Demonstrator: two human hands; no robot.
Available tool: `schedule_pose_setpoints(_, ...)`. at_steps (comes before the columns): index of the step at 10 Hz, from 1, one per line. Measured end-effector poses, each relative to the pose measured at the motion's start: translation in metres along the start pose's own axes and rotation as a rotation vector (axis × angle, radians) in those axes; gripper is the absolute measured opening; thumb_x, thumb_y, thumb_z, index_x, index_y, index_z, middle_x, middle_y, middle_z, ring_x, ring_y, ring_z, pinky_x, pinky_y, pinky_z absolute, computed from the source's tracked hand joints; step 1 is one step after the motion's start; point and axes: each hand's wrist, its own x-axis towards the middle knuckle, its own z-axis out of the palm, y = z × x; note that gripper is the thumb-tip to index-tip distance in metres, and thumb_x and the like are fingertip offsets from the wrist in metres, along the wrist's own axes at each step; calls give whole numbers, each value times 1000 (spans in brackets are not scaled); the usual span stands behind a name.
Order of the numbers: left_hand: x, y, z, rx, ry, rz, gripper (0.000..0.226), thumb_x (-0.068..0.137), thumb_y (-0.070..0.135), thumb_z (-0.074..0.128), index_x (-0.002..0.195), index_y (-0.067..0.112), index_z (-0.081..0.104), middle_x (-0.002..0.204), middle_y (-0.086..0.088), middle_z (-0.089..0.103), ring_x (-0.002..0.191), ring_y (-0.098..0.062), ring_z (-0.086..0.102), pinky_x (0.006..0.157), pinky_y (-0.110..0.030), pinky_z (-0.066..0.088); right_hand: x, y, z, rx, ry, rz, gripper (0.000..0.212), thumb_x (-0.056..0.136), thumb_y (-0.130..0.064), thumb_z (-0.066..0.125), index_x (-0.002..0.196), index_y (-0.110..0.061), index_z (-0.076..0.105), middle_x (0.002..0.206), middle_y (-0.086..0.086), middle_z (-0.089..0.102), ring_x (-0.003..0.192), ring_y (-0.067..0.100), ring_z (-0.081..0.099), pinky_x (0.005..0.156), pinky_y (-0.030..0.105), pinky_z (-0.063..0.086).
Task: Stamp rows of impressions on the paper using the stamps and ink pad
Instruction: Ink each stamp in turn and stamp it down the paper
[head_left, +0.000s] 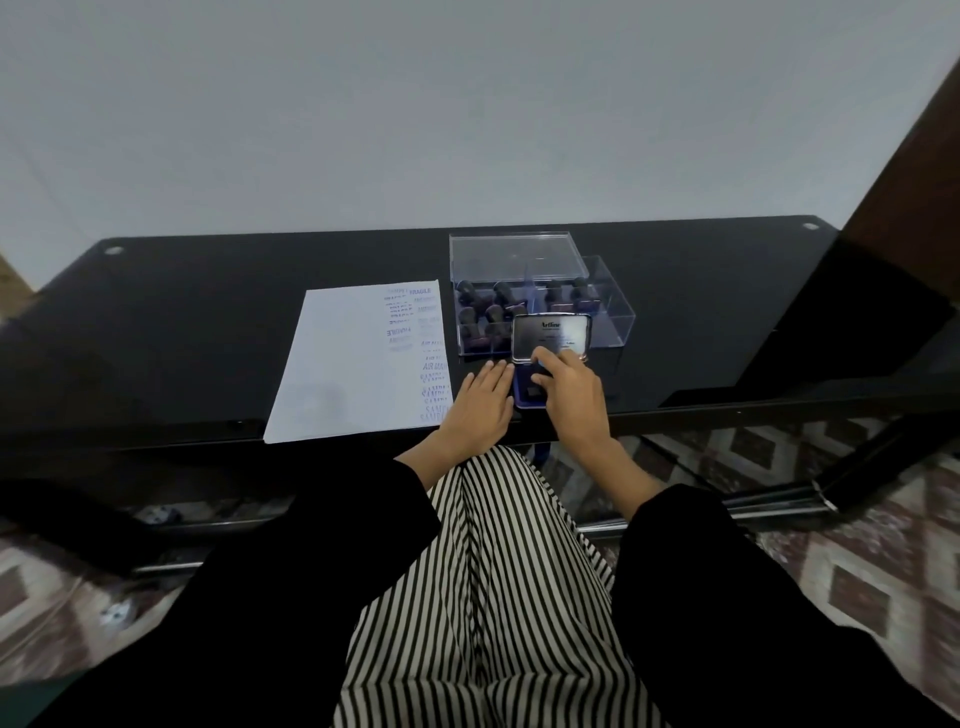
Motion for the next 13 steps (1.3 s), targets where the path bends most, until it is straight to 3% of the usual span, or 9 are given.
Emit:
schedule_pose_setpoints(2, 0, 1, -2, 10, -15, 0, 52, 103, 23, 23, 149, 7, 8, 159, -7, 8, 147, -21, 4, 119, -37, 4, 7, -2, 0, -2, -17, 17, 25, 94, -8, 49, 119, -9, 55, 105, 12, 57, 92, 24, 59, 77, 33, 48)
schedule_pose_setpoints(5, 0, 2, -5, 13, -26, -3, 52, 102, 22, 23, 149, 6, 8, 159, -8, 8, 147, -22, 4, 119, -38, 5, -8, 1, 7, 42, 107, -49, 30, 78, 3, 67, 107, 0, 63, 87, 17, 62, 71, 28, 63, 58, 33, 52)
schedule_pose_setpoints(7, 2, 1, -3, 31, -32, 1, 52, 102, 23, 23, 149, 6, 7, 159, -8, 7, 147, -22, 3, 119, -38, 5, -1, 1, 3, 42, 47, -20, 24, 88, -4, 58, 112, -4, 61, 95, 17, 61, 82, 29, 62, 68, 36, 49)
schedule_pose_setpoints(8, 2, 1, -4, 38, -35, 2, 52, 102, 23, 23, 149, 6, 7, 159, -8, 7, 147, -22, 3, 119, -38, 6, 5, 2, 1, 30, 5, 0, 24, 92, -7, 54, 115, -7, 58, 103, 14, 60, 91, 25, 60, 74, 29, 45)
schedule_pose_setpoints(10, 1, 1, -5, 50, -35, 0, 52, 102, 23, 23, 149, 6, 7, 159, -8, 7, 147, -22, 4, 120, -38, 6, 1, 0, -1, 42, 0, 22, 29, 92, -5, 53, 120, -9, 57, 108, 12, 59, 94, 21, 61, 72, 15, 34)
schedule_pose_setpoints(13, 2, 3, -7, 44, -57, -9, 52, 102, 22, 23, 149, 5, 6, 159, -9, 6, 147, -22, 3, 119, -38, 6, 2, 0, -3, 20, -15, 34, 29, 92, -10, 53, 121, -8, 57, 104, 14, 60, 91, 27, 60, 75, 33, 46)
